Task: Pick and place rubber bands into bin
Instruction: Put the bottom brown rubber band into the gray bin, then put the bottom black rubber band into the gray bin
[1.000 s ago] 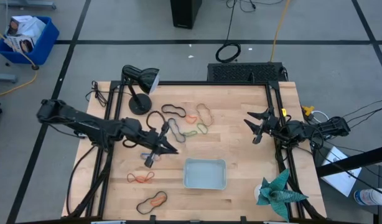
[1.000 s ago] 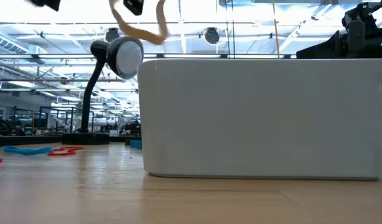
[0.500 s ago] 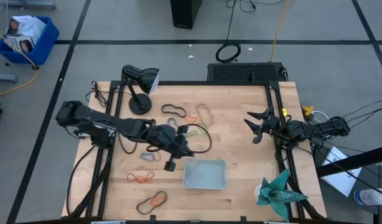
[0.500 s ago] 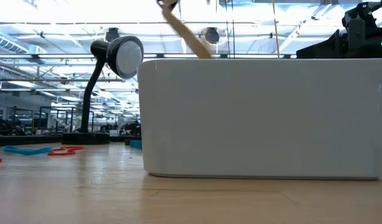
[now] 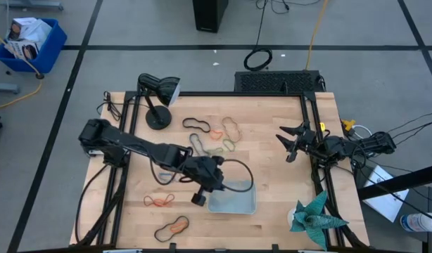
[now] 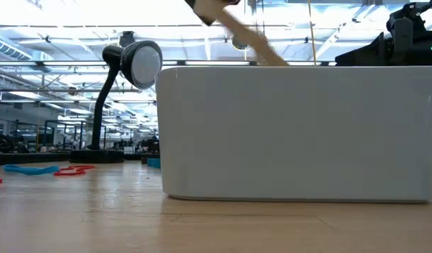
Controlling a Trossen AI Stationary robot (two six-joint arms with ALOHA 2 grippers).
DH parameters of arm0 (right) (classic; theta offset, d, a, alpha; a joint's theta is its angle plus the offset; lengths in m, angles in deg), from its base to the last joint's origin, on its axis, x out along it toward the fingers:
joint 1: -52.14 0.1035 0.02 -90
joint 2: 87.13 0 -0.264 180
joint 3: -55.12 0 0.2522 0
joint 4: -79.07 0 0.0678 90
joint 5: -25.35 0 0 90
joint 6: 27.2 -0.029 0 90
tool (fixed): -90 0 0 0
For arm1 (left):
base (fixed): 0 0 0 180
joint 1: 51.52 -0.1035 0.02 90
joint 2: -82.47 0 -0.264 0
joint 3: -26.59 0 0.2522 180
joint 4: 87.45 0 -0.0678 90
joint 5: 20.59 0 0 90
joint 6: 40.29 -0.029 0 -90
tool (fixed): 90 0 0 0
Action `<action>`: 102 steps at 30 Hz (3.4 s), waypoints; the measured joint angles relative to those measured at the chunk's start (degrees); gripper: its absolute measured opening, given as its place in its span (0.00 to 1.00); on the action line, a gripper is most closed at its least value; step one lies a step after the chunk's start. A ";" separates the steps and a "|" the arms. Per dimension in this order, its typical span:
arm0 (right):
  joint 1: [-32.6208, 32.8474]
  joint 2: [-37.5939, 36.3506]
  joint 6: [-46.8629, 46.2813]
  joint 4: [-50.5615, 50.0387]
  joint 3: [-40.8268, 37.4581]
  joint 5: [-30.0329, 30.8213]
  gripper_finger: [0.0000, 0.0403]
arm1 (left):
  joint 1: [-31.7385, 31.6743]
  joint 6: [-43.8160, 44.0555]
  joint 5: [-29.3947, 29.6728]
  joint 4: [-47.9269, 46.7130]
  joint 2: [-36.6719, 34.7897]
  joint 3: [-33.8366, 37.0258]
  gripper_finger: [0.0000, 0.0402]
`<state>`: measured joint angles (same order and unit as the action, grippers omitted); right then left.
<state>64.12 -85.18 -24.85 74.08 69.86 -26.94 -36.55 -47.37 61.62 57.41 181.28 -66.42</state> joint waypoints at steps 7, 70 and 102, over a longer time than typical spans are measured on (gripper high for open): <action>0.00 0.00 -0.20 0.00 -0.02 0.01 0.42 | 0.18 0.08 0.20 0.01 3.46 0.02 0.03; 0.00 0.00 -4.71 -1.98 0.00 -0.26 0.42 | -1.83 5.31 7.36 1.73 12.97 0.04 0.10; 0.00 0.02 -4.68 -3.37 0.00 -0.25 0.42 | 4.23 9.15 7.92 -26.71 -2.53 0.07 0.37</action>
<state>64.12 -85.15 -29.53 70.71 69.86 -27.19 -32.31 -38.22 69.54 30.70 178.75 -66.35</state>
